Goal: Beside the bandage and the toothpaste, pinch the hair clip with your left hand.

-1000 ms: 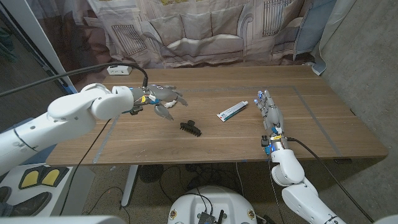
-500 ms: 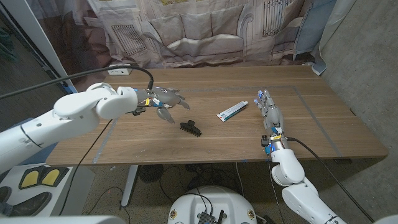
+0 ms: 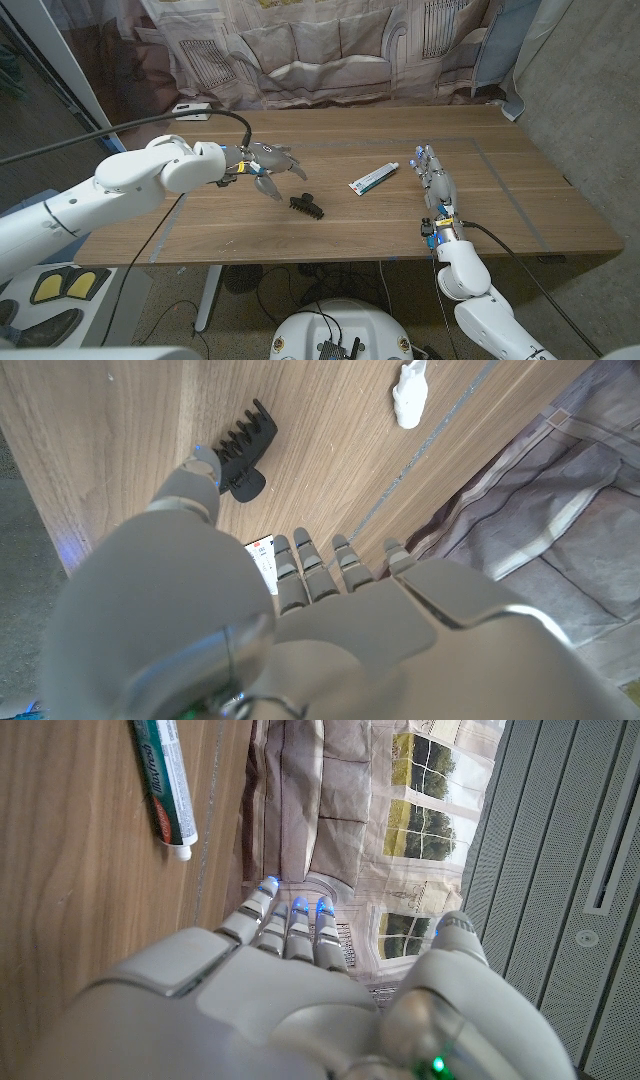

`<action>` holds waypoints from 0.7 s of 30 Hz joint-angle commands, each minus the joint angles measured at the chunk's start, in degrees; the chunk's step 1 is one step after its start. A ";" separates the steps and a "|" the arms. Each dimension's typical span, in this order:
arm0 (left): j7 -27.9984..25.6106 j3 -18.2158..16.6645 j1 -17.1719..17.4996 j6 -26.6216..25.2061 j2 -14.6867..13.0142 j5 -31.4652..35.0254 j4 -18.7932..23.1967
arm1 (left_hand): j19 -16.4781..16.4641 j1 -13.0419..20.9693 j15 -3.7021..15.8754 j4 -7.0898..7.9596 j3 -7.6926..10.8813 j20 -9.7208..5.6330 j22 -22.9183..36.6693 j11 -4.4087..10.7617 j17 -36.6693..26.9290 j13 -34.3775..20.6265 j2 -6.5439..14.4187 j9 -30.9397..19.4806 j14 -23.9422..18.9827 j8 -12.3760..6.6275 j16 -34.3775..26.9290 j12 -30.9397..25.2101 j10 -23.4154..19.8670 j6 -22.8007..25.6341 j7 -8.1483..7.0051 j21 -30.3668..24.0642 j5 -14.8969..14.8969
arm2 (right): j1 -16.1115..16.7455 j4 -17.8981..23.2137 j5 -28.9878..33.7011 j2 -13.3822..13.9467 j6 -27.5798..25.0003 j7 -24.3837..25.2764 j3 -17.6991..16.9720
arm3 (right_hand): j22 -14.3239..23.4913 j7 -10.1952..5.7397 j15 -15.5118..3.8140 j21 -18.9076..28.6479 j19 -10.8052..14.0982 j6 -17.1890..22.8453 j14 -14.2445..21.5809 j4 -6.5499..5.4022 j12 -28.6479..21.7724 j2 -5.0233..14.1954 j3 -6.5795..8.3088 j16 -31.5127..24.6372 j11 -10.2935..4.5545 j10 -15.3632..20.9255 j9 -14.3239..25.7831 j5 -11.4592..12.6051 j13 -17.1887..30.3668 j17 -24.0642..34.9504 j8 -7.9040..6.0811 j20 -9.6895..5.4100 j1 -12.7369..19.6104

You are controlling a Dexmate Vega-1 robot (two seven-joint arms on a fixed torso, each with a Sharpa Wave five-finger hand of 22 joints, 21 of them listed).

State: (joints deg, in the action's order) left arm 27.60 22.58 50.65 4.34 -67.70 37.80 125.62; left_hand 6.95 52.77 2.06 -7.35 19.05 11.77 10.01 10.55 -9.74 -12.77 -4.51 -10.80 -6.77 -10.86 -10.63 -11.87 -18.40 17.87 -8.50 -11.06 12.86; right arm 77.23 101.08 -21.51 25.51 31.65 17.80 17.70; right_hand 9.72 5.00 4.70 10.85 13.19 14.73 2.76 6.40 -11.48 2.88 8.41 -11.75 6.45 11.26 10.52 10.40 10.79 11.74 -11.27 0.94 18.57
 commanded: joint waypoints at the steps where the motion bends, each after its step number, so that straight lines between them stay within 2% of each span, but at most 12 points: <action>1: -2.31 1.37 0.13 0.92 0.89 3.66 -0.81 | 0.75 -0.49 0.24 -0.07 -0.20 0.31 0.12 0.15 -0.23 0.02 0.30 -0.18 1.93 0.01 0.60 -0.02 0.42 -0.49 0.33 0.20 0.43 | 0.49 0.16 0.11 -0.01 -0.06 0.21 -0.11 | 0.12 -0.29 0.36 0.13 0.15 0.54 0.25 0.27 0.01 0.18 -0.01 -0.28 0.12 0.43 0.17 -0.14 0.13 0.15 -0.01 0.46 0.20; 7: -2.77 1.93 0.54 0.79 1.67 4.40 -1.46 | 1.04 -0.55 -0.11 -0.06 -0.33 0.36 0.12 -0.23 -0.23 0.00 0.34 -0.18 2.53 0.14 0.60 -0.05 0.61 -1.07 0.74 0.25 0.52 | 0.67 0.23 0.42 -0.05 0.13 0.43 -0.24 | 0.12 -0.27 0.32 0.13 0.14 0.52 0.28 0.32 0.04 0.18 -0.01 -0.28 0.05 0.40 0.17 -0.14 0.13 0.15 0.02 0.46 0.22; 10: -1.55 2.59 0.02 0.74 1.97 5.12 -1.61 | 1.20 -0.63 -0.20 -0.04 -0.46 0.37 0.13 -0.25 -0.23 -0.02 0.37 -0.19 2.79 0.22 0.52 -0.10 0.72 -1.52 1.51 0.25 0.60 | 0.77 0.16 0.23 -0.11 0.21 0.43 -0.31 | 0.12 -0.29 0.29 0.14 0.14 0.54 0.26 0.33 0.05 0.19 -0.01 -0.27 0.04 0.38 0.17 -0.14 0.13 0.15 0.02 0.47 0.23; 21: -1.58 3.64 -0.45 1.51 3.16 5.28 -3.01 | 1.84 -0.70 -0.39 -0.03 -0.62 0.39 0.14 -0.51 -0.23 -0.02 0.46 -0.19 2.89 0.20 0.34 -0.07 1.14 -1.97 1.70 0.36 0.71 | 0.80 0.47 0.49 -0.08 0.04 0.54 -0.34 | 0.12 -0.29 0.34 0.14 0.11 0.58 0.32 0.37 0.04 0.19 -0.01 -0.28 0.10 0.45 0.17 -0.15 0.14 0.15 0.02 0.54 0.21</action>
State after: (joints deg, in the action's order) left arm 26.07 25.13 50.62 5.19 -65.66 42.44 123.91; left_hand 8.40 52.47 1.83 -7.35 18.58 12.18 10.01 10.24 -9.73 -12.78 -4.21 -10.79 -4.04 -10.58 -10.35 -11.87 -17.48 16.24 -6.86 -10.73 13.14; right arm 77.88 101.23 -21.30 25.45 31.76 18.12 17.47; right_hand 9.73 4.70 4.70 10.85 13.20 15.04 2.76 6.39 -11.48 2.88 8.41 -11.75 6.45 11.26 10.52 10.40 10.78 11.74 -11.27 0.94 18.57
